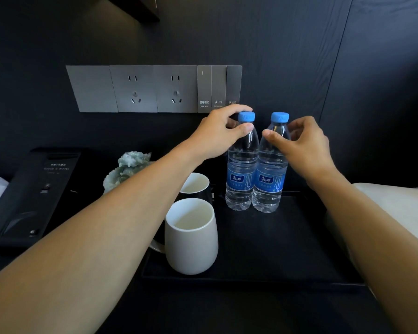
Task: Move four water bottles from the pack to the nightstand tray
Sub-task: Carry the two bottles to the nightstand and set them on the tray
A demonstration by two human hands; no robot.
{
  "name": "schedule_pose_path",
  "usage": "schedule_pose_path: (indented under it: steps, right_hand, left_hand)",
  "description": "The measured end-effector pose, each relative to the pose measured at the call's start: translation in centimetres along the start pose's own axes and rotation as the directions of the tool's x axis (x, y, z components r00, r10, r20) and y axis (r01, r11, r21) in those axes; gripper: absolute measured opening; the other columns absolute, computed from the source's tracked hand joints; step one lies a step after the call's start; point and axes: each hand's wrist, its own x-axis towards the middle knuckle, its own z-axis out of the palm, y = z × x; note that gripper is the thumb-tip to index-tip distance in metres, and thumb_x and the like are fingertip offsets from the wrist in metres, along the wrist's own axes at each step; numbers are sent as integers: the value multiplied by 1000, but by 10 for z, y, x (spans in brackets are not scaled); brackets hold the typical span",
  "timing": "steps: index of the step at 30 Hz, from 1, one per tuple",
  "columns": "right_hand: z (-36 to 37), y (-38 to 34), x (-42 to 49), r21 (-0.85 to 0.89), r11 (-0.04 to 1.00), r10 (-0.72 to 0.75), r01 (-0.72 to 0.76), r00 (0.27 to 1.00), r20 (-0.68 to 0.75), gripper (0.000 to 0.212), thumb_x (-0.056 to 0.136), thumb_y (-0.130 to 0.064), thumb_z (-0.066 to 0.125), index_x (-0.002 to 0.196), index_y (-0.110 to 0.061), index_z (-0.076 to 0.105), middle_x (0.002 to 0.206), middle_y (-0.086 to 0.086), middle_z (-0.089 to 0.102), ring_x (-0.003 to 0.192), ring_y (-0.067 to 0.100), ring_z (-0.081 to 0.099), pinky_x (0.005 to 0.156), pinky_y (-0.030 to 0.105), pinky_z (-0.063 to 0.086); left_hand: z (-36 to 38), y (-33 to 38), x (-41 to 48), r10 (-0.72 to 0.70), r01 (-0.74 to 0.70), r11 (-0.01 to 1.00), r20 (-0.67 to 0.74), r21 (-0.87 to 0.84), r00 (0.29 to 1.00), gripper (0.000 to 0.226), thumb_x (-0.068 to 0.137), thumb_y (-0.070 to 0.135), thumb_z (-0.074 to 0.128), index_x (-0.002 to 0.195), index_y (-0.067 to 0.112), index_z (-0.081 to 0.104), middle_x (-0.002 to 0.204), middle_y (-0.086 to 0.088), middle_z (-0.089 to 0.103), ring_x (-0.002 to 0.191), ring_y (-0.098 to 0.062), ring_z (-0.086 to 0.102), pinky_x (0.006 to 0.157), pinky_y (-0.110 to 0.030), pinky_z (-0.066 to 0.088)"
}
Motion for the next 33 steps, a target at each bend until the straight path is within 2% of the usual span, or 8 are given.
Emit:
schedule_pose_path:
  steps: [7,14,16,20,22,25,27,33]
  right_hand:
    - [3,2,0,-12,1000,12,-12,1000,-1,67,72,-66,71,116,-17,57,95,0,65,90,19,66,81,47,60]
    - [6,5,-1,-26,1000,-3,2,1000,-18,64,72,-69,70,111,-21,56,92,-2,64,89,18,65,80,48,59]
    - [6,5,-2,-31,999,-11,11,1000,-21,64,72,-70,69,112,-20,57,91,-3,63,89,17,65,79,46,59]
    - [1,3,-4,-8,999,-39,39,999,2,67,79,-69,63,120,-17,56,97,-3,63,89,12,63,73,32,55]
    - [-7,-2,-4,24,999,-26,26,1000,-10,64,84,-70,54,120,-17,58,105,-1,64,95,13,62,75,27,49]
    - [-36,-18,1,59,997,57,-54,997,-54,49,93,-64,44,109,-20,60,110,0,64,99,13,60,80,28,43]
    - [-72,-36,4,77,990,120,-114,990,-68,45,97,-58,41,98,-18,62,102,2,66,95,17,62,79,33,44]
    - [-289,-127,63,-21,950,309,-313,945,-107,42,96,-54,47,87,-18,65,84,3,71,87,24,69,80,44,54]
  left_hand:
    - [-1,0,-2,7,-7,1000,15,-1,1000,40,100,26,65,139,31,59,117,-7,70,112,-21,69,99,-49,59]
    - [0,-4,-1,16,-16,1000,36,-21,999,42,102,25,61,143,32,56,119,-7,71,112,-21,68,102,-47,57]
    - [1,-6,-2,22,-21,999,30,-27,999,44,102,27,61,145,33,54,120,-5,69,112,-18,66,102,-44,56]
    - [6,-2,-7,77,-71,994,-74,84,994,53,97,28,68,148,31,53,126,0,63,113,-11,60,91,-17,49]
    - [10,11,-13,160,-120,973,-203,196,966,54,91,26,73,143,31,57,127,4,58,119,-13,55,98,-20,42]
    - [28,52,-27,283,-221,940,-233,260,930,38,90,26,69,127,28,63,119,7,58,116,-15,54,101,-29,45]
    - [51,96,-33,264,-248,960,-128,130,956,31,91,25,62,123,26,63,117,7,62,112,-14,58,101,-36,49]
    - [86,329,27,5,55,953,196,-299,981,23,94,27,52,115,26,62,111,10,72,103,-8,67,96,-38,54]
